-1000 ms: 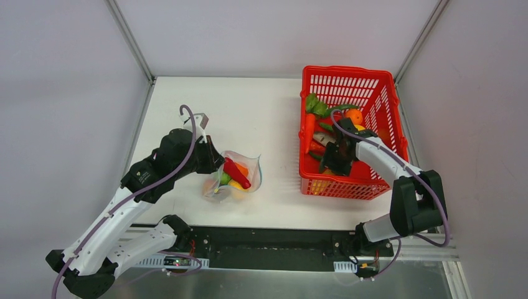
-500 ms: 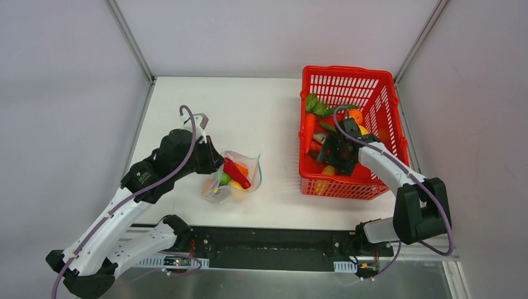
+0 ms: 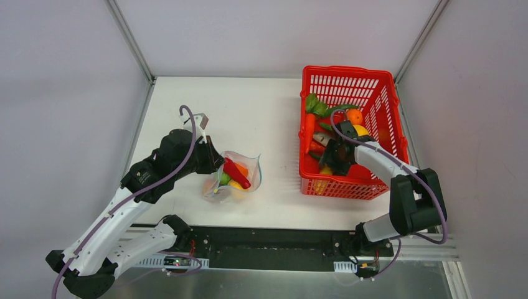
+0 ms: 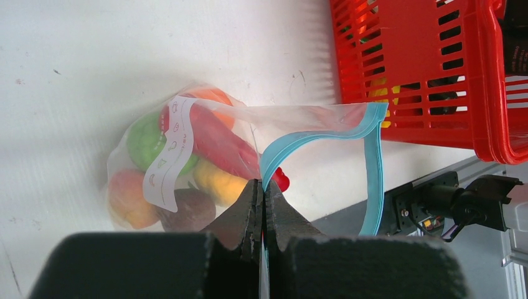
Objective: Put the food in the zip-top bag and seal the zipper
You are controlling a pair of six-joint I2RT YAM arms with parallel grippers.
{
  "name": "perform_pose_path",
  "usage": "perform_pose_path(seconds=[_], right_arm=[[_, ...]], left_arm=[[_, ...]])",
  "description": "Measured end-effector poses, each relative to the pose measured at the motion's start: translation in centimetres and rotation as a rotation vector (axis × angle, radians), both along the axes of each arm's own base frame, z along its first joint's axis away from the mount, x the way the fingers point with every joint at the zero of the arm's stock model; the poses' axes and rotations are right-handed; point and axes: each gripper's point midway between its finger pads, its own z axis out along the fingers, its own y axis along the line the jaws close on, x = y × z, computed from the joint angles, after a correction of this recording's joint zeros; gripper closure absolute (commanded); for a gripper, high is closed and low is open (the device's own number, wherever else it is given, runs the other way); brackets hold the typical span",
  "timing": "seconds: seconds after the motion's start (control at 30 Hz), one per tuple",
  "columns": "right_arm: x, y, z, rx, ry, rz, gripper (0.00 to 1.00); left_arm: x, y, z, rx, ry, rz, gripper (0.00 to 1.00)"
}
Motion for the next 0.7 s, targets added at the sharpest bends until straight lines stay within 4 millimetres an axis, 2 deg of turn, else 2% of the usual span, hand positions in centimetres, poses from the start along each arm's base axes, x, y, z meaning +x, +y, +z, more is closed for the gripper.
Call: perform_pose_path(seconds=[0.1,0.17,0.3,0.47,0.57,0.7], right_arm=[[0.18,0.03,-0.02,0.001,-0.006,0.002,0.24],[0.33,0.1,0.02,0.004,-0.012,0.001,0.24],[0.47,0.3,-0.03,0.012,-0.015,0.01,0.39],[0.19,0.64,-0.49,0.027,0.009,0.023,0.42],[0.01,0.72,-0.84,0.028,0.025,0.031,0.5],[-0.07,0.85,-0.86,0.034,0.028,0.044,0.69]], left_arm=[[0.0,0.0,0.0,0.0,0.0,0.0,1.0],[0.0,0.01,0.0,0.0,0.0,0.0,1.0],[0.0,0.0,0.0,-0.001,0.0,0.0,1.0],[0.0,0.0,-0.01,0.0,0.001,0.001,1.0],[0.0,0.0,-0.01,0.0,0.001,0.001,1.0],[0.0,0.0,-0.01,0.0,0.001,0.001,1.0]])
